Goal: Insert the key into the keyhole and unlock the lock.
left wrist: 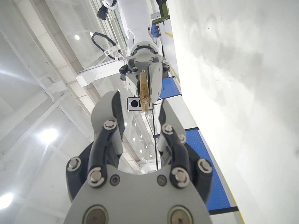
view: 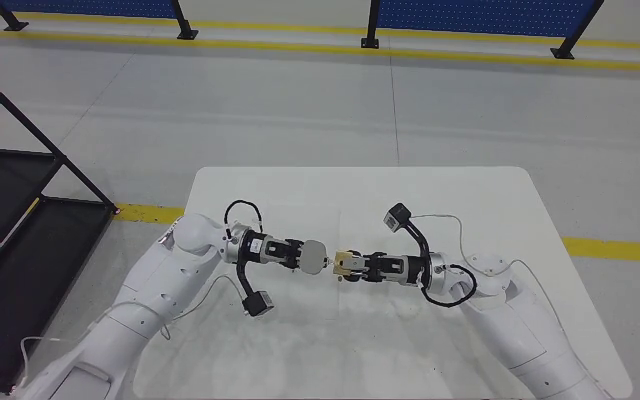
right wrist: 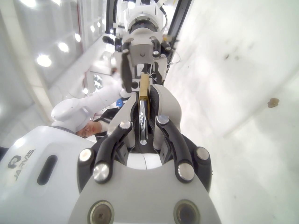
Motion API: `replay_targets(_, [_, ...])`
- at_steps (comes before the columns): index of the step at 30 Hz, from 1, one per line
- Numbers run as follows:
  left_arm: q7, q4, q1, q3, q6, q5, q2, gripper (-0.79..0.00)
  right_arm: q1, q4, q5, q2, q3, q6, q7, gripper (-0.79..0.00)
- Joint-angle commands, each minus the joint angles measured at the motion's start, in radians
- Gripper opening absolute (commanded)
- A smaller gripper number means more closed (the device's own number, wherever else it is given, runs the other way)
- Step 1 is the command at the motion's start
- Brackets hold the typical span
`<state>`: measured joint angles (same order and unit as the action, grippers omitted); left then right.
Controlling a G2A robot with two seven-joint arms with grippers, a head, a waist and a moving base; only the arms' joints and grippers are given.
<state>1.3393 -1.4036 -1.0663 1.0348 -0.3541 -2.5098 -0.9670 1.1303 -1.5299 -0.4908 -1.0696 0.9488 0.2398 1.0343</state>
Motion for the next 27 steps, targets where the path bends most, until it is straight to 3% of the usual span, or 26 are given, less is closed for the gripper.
replay_targets(1, [-0.007, -0.008, -0.006, 0.015, 0.010, -0.009, 0.005, 0.000, 0.003, 0.000, 0.006, 0.000, 0.007, 0.004, -0.009, -0.785])
replay_targets(5, [-0.022, -0.029, -0.024, 0.046, 0.112, 0.026, 0.016, 0.000, 0.010, -0.005, 0.018, 0.002, 0.025, 0.007, -0.033, -0.785])
replay_targets(11, [0.033, -0.014, -0.027, 0.062, 0.428, 0.203, 0.024, 0.000, 0.025, -0.020, 0.044, 0.005, 0.046, -0.013, -0.063, -0.785])
replay_targets(22, [0.024, -0.010, -0.032, 0.060, 0.463, 0.229, 0.024, 0.000, 0.025, -0.020, 0.044, 0.005, 0.047, -0.016, -0.065, -0.785])
replay_targets(27, [-0.017, -0.029, -0.022, 0.056, 0.846, 0.338, 0.033, 0.000, 0.025, -0.020, 0.044, 0.005, 0.047, -0.016, -0.065, -0.785])
